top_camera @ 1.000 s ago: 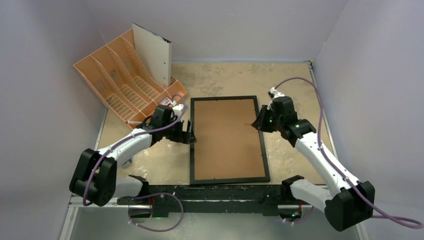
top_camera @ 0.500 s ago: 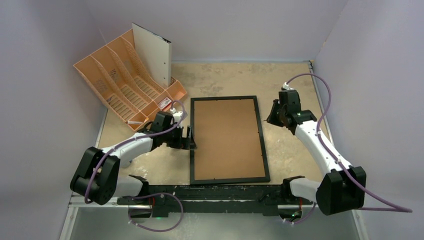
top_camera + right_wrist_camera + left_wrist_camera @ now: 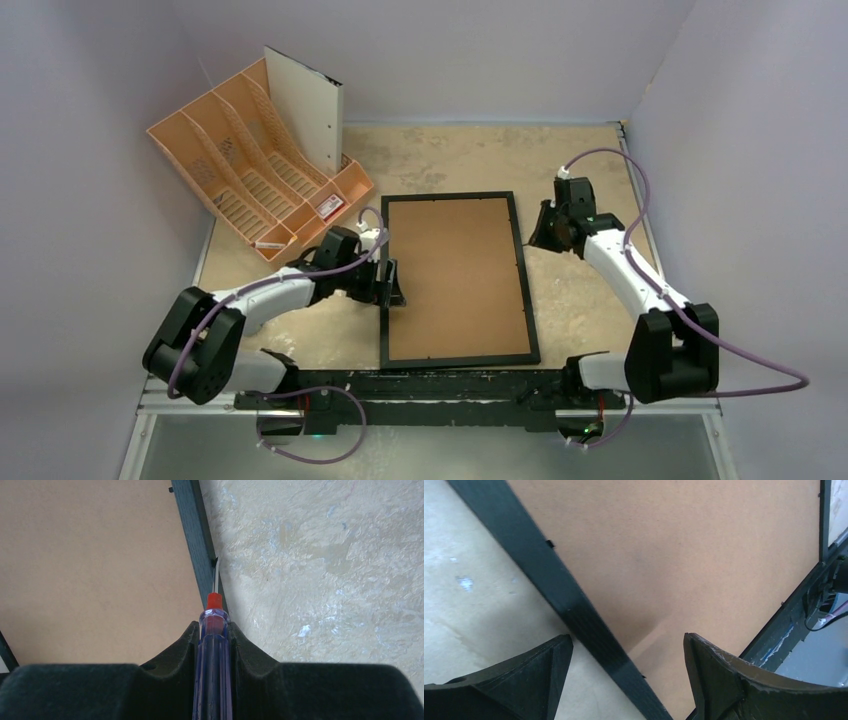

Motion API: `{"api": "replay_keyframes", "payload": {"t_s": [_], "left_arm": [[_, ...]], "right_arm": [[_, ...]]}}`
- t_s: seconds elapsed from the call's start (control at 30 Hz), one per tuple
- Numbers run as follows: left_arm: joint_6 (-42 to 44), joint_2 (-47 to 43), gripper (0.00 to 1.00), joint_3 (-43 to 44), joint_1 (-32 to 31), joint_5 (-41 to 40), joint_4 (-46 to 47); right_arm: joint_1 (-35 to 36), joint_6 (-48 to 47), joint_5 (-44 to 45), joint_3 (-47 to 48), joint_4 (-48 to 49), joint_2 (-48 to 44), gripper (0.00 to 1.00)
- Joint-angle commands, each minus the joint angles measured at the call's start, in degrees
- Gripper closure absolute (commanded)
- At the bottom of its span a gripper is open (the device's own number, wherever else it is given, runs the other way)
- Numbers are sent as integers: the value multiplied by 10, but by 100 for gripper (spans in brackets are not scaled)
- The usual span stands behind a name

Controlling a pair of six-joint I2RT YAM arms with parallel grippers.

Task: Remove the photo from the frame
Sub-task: Adjust the photo frame at the center of the board.

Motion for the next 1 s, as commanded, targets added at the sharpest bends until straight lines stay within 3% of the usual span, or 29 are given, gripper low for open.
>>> {"api": "replay_keyframes", "payload": {"t_s": [0.0,0.47,0.67,0.83,0.97], "left_arm": [[-28,7,16,-1,-25,12,28],[-149,-14,22,-12,-140,-5,135],[-183,-11,22,-13,-206,-20,154],[-169,-53,20,-16,-220,-99,81],[-114,-93,12,40,-218,-175,-30]], "right_arm": [[0,-15,-52,19,21,6,100],[-3,-47,-121,113,17,100,100],[-15,-51,-62,156,9,135,100],[-53,-52,-1,183,-29,110,100],[-82,-36,31,147,-62,50,100]]}}
